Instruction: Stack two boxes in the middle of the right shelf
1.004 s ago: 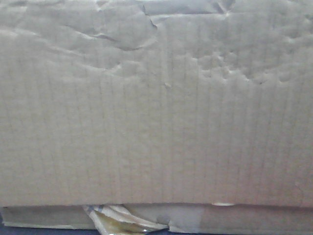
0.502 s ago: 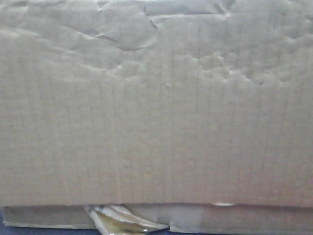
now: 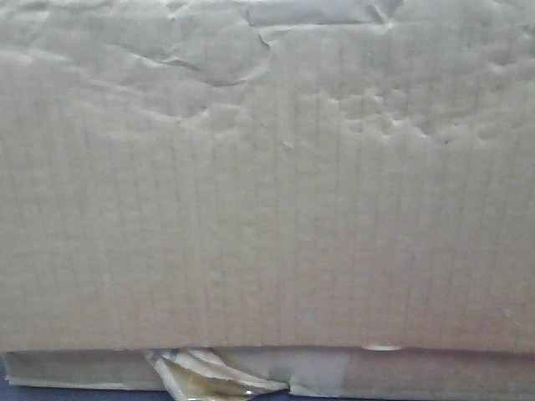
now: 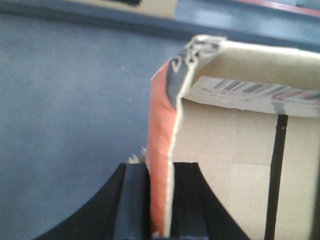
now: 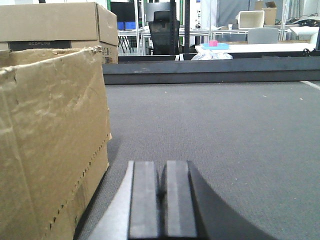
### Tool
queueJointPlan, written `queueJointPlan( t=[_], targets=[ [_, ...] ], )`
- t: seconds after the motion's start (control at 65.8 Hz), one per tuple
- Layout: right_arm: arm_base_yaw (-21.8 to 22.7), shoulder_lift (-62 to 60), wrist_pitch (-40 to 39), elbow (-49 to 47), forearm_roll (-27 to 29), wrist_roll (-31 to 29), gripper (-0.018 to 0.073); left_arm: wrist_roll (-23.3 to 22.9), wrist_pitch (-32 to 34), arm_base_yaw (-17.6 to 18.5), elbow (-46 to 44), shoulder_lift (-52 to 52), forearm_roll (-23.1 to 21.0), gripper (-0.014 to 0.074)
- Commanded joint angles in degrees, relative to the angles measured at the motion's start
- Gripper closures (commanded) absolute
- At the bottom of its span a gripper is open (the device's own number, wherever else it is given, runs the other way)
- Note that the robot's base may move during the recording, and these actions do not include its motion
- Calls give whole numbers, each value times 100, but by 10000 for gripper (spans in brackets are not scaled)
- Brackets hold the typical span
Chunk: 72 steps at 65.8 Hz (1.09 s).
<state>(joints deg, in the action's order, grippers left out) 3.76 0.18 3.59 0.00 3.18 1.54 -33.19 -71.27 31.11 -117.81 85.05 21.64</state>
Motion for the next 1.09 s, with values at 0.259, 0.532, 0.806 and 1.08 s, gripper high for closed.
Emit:
queueJointPlan(
  t=[0.259,0.532,0.806,1.08],
  targets=[
    [37,-18,-111,0,1,-16,721,-1293,131,916,1377,131,746,707],
    [37,-18,-111,0,1,-16,721,-1351,131,891,2233,543,-27,707],
    [37,-18,-111,0,1,-16,721,-993,131,616,2233,1012,-790,707],
    [37,-18,-111,0,1,-16,721,-992,131,616,2233,1208,-825,707]
  ],
)
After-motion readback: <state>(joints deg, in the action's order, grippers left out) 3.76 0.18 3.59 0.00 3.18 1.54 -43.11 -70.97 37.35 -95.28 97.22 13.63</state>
